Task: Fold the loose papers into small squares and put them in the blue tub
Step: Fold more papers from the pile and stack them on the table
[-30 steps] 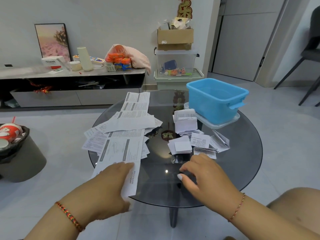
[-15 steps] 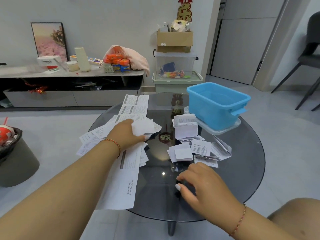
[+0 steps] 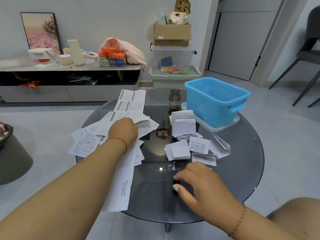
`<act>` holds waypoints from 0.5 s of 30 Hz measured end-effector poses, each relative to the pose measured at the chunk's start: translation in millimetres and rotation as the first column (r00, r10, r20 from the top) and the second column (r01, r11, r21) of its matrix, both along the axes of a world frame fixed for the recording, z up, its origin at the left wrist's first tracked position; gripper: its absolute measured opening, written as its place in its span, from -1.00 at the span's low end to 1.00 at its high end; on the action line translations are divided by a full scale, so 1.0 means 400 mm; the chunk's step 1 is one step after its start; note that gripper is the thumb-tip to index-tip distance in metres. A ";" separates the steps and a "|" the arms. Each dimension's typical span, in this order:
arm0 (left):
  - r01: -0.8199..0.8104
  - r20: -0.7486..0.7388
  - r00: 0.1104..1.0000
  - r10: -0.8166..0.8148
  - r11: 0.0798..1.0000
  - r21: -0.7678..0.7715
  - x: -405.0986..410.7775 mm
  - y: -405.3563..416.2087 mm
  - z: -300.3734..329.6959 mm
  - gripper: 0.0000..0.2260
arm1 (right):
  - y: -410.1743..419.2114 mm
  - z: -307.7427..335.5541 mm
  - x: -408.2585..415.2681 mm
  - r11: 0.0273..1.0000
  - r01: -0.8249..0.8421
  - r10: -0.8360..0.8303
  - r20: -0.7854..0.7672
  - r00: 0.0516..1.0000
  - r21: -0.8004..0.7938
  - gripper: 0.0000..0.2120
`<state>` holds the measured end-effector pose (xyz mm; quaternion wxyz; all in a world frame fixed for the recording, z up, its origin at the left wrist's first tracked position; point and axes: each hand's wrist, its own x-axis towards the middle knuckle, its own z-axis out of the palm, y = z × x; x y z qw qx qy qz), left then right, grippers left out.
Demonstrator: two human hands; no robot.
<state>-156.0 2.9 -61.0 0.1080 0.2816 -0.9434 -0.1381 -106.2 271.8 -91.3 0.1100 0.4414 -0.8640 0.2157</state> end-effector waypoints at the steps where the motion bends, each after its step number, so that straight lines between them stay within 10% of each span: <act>1: -0.004 -0.027 1.000 0.005 1.000 0.011 0.004 -0.003 0.001 -0.78 | -0.001 -0.001 -0.001 1.000 0.000 0.000 0.003 1.000 -0.002 -0.78; 15: 0.042 -0.552 0.834 0.012 0.996 0.085 0.125 0.044 0.093 -0.79 | -0.035 0.026 -0.080 0.979 0.056 -0.080 0.116 0.990 0.198 -0.30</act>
